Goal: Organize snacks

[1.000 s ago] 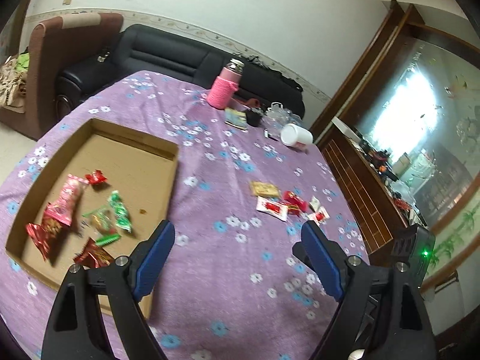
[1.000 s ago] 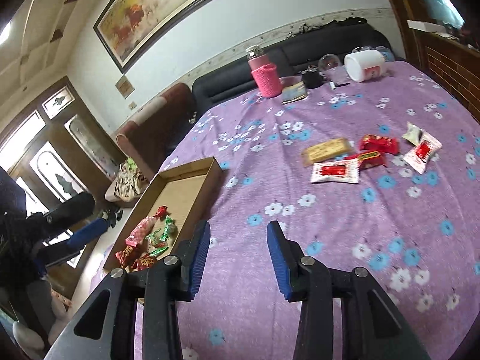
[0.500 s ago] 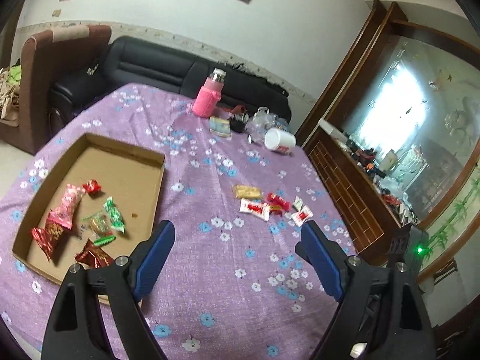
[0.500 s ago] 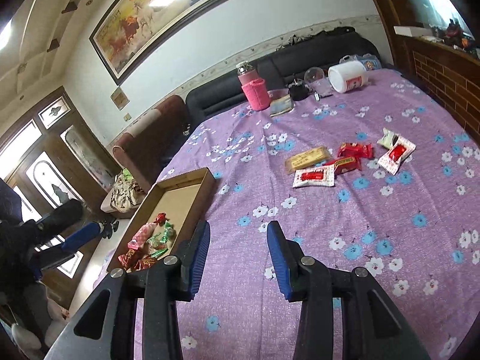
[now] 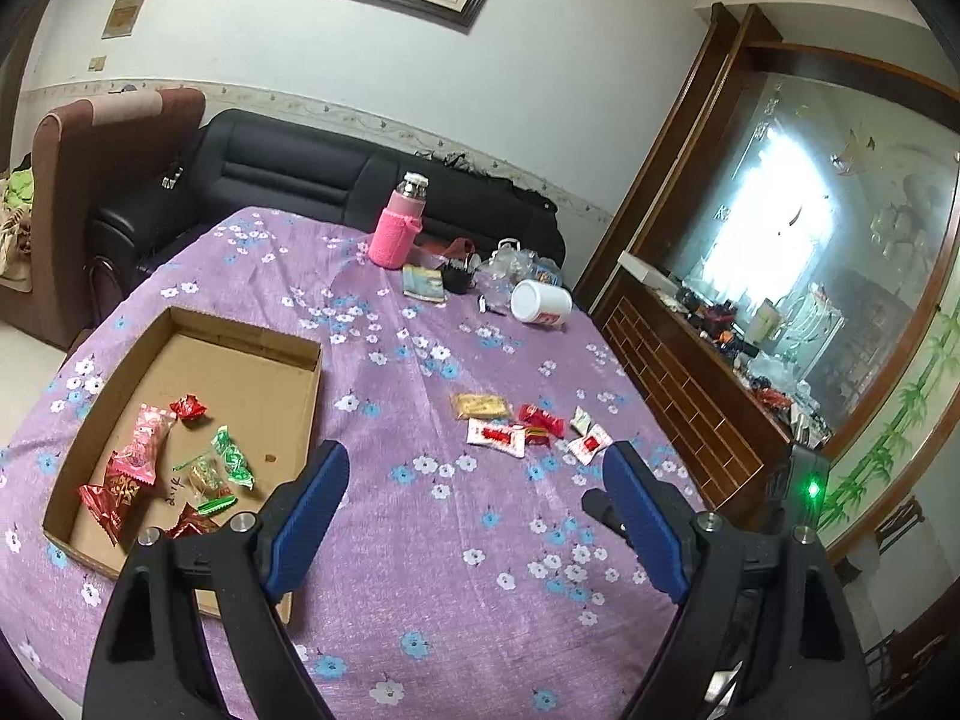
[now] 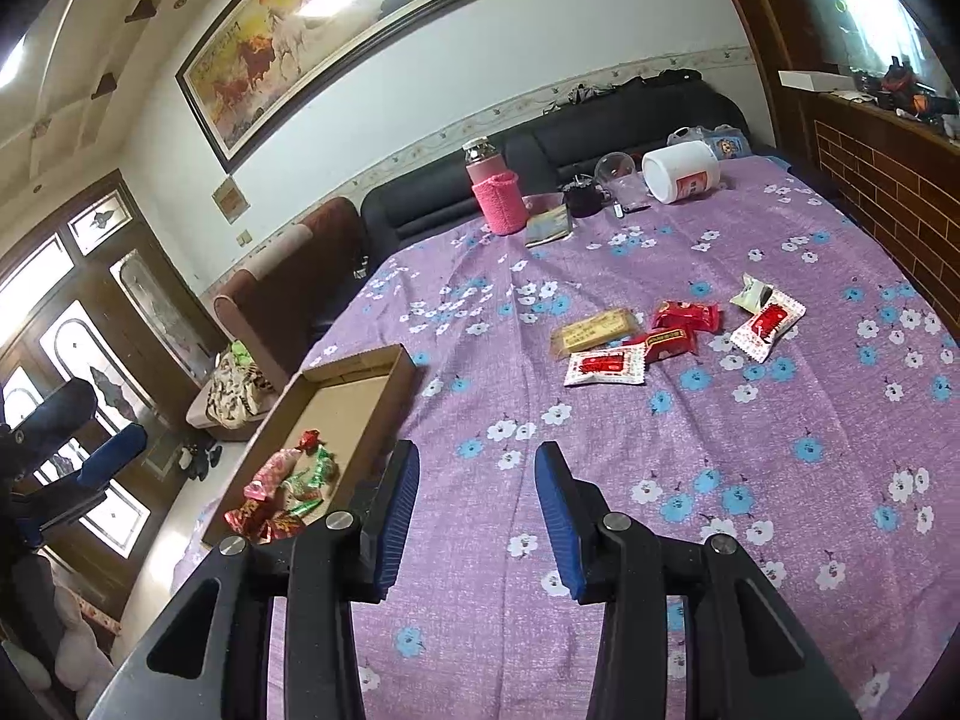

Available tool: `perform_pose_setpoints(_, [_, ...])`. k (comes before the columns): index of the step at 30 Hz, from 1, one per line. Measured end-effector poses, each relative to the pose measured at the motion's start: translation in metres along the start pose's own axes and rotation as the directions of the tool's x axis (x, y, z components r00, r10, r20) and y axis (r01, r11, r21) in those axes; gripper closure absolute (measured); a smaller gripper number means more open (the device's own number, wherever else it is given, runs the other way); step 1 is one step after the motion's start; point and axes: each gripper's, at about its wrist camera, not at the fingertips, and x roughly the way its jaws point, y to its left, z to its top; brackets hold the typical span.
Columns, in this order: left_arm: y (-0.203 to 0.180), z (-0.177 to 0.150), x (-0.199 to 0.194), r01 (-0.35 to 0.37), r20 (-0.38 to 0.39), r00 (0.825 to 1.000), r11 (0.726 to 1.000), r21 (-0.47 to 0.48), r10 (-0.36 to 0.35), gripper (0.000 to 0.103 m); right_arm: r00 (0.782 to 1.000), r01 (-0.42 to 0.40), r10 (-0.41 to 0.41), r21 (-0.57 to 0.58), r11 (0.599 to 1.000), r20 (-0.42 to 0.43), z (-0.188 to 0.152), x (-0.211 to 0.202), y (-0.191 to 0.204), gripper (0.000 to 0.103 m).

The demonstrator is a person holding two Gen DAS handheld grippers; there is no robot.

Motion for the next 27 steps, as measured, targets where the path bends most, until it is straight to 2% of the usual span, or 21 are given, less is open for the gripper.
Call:
perform_pose_setpoints(10, [0.035, -0.003, 0.04, -0.082, -0.076, 0.994, 0.996, -0.042, 0.079, 0.017, 0.996, 0.051, -0.05, 0.007, 0.999, -0.072, 0.016, 0.044, -0.025, 0.059])
perform_pose_setpoints(15, [0.044, -0.012, 0.065, -0.129, -0.117, 0.985, 0.992, -0.01, 0.127, 0.017, 0.991, 0.125, -0.124, 0.026, 0.992, -0.053, 0.051, 0.061, -0.066, 0.059])
perform_pose_setpoints(18, [0.046, -0.022, 0.087, -0.131, -0.166, 0.977, 0.991, 0.016, 0.131, 0.017, 0.984, 0.161, -0.154, 0.08, 0.984, -0.086, 0.071, 0.084, -0.1, 0.059])
perform_pose_setpoints(22, [0.045, -0.029, 0.11, -0.108, -0.222, 0.968, 0.993, 0.044, 0.115, 0.017, 0.977, 0.158, -0.137, 0.125, 0.979, -0.162, 0.085, 0.122, -0.126, 0.059])
perform_pose_setpoints(27, [0.046, -0.032, 0.124, -0.105, -0.247, 0.962, 0.992, 0.068, 0.119, 0.017, 0.977, 0.066, -0.048, 0.08, 0.995, -0.209, 0.1, 0.167, -0.113, 0.059])
